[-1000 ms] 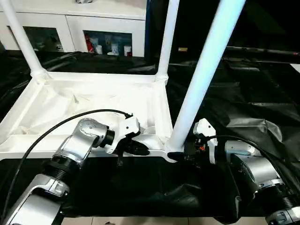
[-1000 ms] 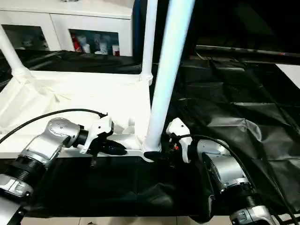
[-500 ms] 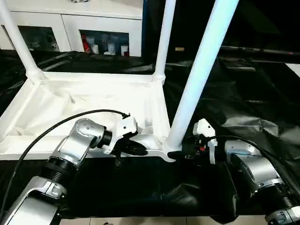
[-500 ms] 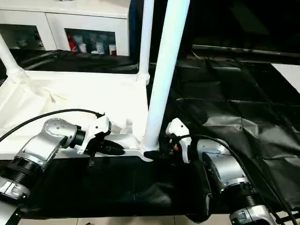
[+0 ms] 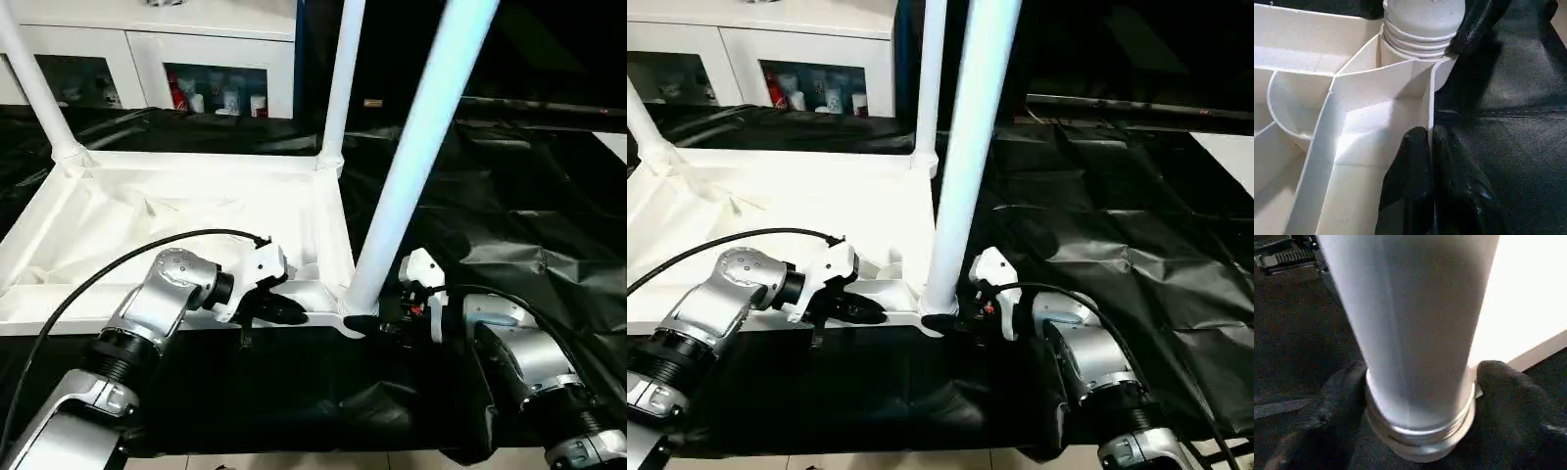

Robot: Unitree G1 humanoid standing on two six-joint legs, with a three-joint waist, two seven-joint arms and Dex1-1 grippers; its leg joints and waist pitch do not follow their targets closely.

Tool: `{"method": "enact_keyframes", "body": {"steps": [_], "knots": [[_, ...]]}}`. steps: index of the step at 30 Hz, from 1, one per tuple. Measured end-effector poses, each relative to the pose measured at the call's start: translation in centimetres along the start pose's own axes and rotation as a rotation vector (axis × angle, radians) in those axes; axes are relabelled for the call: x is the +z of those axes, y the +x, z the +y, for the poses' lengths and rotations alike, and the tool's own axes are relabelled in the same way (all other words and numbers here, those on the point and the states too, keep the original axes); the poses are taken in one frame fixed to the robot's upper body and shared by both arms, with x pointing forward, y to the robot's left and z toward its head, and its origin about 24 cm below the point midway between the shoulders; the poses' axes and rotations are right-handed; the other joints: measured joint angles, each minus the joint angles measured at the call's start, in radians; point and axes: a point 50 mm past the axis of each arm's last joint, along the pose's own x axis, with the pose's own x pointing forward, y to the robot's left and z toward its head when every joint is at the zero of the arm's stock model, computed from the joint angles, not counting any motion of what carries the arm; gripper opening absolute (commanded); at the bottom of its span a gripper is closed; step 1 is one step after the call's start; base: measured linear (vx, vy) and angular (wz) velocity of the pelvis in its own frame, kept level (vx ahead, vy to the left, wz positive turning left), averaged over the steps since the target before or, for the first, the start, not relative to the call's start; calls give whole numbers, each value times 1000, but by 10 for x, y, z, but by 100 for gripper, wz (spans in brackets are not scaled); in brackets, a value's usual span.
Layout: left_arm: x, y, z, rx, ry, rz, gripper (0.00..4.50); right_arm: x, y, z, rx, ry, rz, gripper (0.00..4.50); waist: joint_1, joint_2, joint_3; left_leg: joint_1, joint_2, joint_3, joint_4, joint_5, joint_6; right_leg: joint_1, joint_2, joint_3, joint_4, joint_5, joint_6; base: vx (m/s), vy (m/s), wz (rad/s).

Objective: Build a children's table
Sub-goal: Rotate leg to tighten

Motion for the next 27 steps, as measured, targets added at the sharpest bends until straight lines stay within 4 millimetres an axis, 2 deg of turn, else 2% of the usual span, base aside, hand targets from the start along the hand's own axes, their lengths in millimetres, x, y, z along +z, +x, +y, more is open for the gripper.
{"method": "enact_keyframes", "body": {"steps": [6,7,10,13,20,24,27], "knots": [[0,1,0,-1,1,-2,0,3,2,-1,-1,-5,-8,388,4,0,0,0,0,0,0,0,0,0,0,0,0,0,0,0,0,0],[0,1,0,-1,1,-2,0,3,2,-1,-1,-5,-9,360,4,0,0,0,0,0,0,0,0,0,0,0,0,0,0,0,0,0],[1,1,0,0,2,-3,0,3,2,0,11,-2,-10,348,4,0,0,0,0,0,1,0,0,0,0,0,1,0,0,0,0,0],[1,1,0,0,2,-3,0,3,2,0,18,1,-9,310,4,0,0,0,0,0,2,0,0,0,0,0,1,0,0,0,0,0],[1,4,0,8,-3,-11,0,2,2,1,10,6,-8,271,6,0,0,0,0,0,3,0,0,1,0,0,2,0,0,0,0,0],[3,10,5,67,-22,-28,0,-1,8,-4,-118,29,-28,269,-3,-1,0,2,0,0,5,0,0,3,0,0,3,3,-3,0,0,0],[10,27,14,176,-52,-35,0,-6,19,-12,-354,108,-75,267,-7,-2,-1,7,0,-1,7,0,-1,7,0,1,1,3,-1,0,0,0]]}}
